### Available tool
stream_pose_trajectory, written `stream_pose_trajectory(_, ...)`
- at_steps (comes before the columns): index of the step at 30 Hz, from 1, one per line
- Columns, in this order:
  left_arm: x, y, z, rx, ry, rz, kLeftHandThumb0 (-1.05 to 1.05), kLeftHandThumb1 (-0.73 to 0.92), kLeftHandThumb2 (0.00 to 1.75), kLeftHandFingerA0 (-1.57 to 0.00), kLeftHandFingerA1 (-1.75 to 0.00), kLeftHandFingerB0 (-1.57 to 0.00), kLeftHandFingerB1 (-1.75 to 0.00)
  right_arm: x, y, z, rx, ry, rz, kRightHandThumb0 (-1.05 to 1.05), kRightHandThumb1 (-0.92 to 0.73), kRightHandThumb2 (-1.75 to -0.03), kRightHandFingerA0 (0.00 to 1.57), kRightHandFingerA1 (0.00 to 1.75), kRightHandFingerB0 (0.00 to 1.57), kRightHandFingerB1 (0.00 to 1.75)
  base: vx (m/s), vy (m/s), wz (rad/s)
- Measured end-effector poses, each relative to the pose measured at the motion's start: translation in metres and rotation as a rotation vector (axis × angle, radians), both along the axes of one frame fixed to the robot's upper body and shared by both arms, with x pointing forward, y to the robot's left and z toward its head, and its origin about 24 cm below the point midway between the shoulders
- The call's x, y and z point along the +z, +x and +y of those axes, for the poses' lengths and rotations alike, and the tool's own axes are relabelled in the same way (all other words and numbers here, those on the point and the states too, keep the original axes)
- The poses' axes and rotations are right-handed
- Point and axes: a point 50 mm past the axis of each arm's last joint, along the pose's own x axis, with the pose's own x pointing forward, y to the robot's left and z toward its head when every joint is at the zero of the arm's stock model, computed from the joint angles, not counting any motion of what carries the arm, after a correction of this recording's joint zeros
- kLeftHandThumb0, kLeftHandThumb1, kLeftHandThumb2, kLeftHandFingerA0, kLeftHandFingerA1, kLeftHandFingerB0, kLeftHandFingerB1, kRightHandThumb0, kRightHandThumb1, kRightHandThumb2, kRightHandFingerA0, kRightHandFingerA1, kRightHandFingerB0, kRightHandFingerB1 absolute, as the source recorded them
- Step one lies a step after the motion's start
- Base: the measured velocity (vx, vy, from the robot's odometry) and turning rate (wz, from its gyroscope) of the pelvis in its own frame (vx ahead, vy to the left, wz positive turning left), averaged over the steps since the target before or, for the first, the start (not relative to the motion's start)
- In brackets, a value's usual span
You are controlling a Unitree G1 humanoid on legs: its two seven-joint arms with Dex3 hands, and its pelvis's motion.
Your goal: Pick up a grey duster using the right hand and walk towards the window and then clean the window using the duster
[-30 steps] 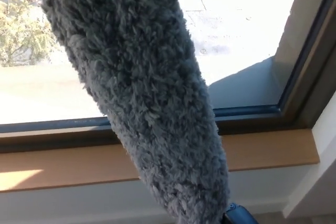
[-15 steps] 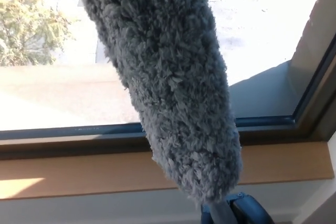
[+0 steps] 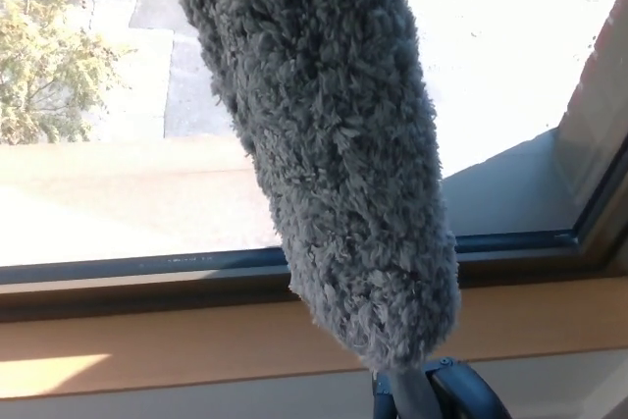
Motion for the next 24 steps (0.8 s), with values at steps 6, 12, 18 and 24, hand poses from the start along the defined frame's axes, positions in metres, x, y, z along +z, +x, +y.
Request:
stream_pose_trajectory(6, 0.0001, -0.0001, 0.0006, 0.002, 0.001, 0.000, -0.05, 0.69, 0.85, -0.83, -1.14, -0.76, -0.90, 0.0016, 0.0027, 0.0005, -0.001, 0.001, -0.003, 0.28, -0.23, -1.14, 1.49, 1.38, 1.46, 1.33, 0.08, 0.047, 0.05)
stream_pose_trajectory(12, -0.0008, -0.0004, -0.0021, 0.001, -0.006, 0.001, -0.06, 0.69, 0.85, -0.84, -1.16, -0.77, -0.89, -0.0058, 0.0039, -0.0050, -0.012, -0.019, 0.025, 0.28, -0.24, -1.14, 1.48, 1.38, 1.45, 1.32, 0.01, -0.020, 0.03)
stream_pose_trajectory(18, -0.0017, -0.0056, -0.0047, 0.006, -0.013, 0.012, -0.05, 0.70, 0.86, -0.83, -1.14, -0.75, -0.86, -0.0071, 0.0046, -0.0072, -0.019, -0.023, 0.032, 0.29, -0.32, -1.19, 1.49, 1.39, 1.45, 1.33, 0.00, 0.000, 0.00)
stream_pose_trajectory(24, -0.0015, -0.0087, -0.0046, 0.006, -0.012, 0.020, -0.06, 0.71, 0.85, -0.86, -1.13, -0.75, -0.84, -0.0035, 0.0073, -0.0056, -0.008, -0.027, 0.026, 0.45, -0.01, -1.50, 1.45, 1.36, 1.34, 1.24, 0.00, 0.000, 0.00)
